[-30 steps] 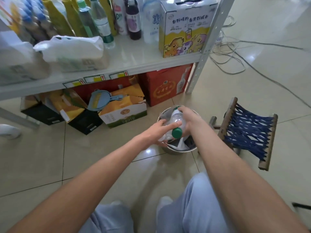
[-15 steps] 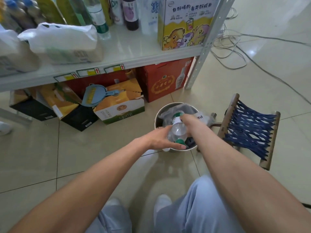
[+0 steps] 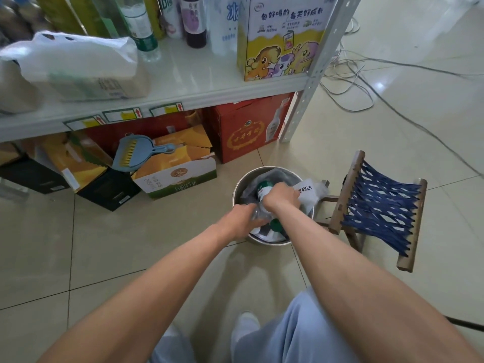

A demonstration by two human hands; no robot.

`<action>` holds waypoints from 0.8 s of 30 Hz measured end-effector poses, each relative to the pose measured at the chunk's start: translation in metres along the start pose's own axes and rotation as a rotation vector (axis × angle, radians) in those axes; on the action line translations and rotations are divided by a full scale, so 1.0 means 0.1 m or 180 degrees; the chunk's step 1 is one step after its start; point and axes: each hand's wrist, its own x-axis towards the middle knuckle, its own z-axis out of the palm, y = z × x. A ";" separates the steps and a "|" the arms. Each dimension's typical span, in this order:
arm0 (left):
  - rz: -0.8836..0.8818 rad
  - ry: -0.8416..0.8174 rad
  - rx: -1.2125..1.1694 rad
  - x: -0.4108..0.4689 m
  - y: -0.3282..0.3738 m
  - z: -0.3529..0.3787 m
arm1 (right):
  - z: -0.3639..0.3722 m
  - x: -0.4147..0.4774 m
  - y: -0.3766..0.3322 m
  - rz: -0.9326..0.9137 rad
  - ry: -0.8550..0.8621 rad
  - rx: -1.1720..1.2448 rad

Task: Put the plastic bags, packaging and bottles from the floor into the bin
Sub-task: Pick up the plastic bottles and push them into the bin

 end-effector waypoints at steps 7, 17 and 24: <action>0.0457 0.0000 0.0213 0.05 -0.20 0.00 | 0.07 0.04 0.05 -0.0269 0.0115 -0.0023; 0.0228 0.0618 0.0001 -0.54 -0.16 -0.54 | -0.31 -0.52 -0.44 -0.1103 0.0197 0.0115; -0.0637 0.1372 -0.0072 -1.78 -0.49 -1.83 | -0.84 -1.50 -1.08 -0.1823 -0.0080 0.0074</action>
